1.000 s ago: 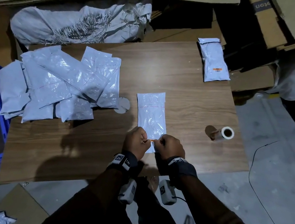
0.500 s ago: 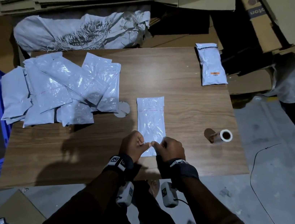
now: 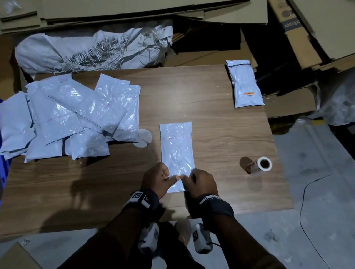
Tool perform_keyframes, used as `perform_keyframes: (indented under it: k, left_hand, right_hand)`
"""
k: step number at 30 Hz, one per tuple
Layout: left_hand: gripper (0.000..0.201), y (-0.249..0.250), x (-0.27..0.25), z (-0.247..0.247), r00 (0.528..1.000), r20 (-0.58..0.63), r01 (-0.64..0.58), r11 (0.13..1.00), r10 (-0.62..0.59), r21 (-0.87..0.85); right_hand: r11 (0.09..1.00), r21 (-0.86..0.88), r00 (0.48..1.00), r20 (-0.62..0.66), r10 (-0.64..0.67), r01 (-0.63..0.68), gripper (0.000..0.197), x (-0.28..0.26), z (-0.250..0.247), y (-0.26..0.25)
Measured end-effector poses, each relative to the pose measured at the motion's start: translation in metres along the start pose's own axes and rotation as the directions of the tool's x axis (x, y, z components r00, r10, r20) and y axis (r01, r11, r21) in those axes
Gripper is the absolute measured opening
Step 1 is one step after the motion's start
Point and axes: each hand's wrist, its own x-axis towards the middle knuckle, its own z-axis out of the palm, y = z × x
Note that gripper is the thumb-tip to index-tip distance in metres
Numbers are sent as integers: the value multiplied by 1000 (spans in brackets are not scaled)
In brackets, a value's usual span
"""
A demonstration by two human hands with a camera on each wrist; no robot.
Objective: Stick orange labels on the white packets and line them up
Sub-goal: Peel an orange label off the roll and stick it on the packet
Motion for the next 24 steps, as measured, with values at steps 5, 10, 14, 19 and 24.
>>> perform_keyframes:
  k: [5,10,14,19,24]
  left_hand:
    - [33,3,0,0,1000,13,-2,999,1,37]
    - [29,2,-1,-1,1000,7,-3,999,3,44]
    - [38,5,-3,-2,1000,-9,19,1000,-19,-6]
    - [31,4,-2,-1,1000,8,6,1000,-6,23]
    - [27,5,-2,-3,1000,10,5,998,-6,60]
  right_hand:
    - [1000,-27,1000,14,-8,8,31,-1,1,-2]
    - [1000,8,1000,-9,-9,9,31,-3,0,-3]
    - [1000,-18,1000,7,-23,23,39,-3,1,-2]
    - [999,-41,999,15,-30,30,29,1,2,-1]
    - [999,-10,999,-19,-34,34,31,-1,1,1]
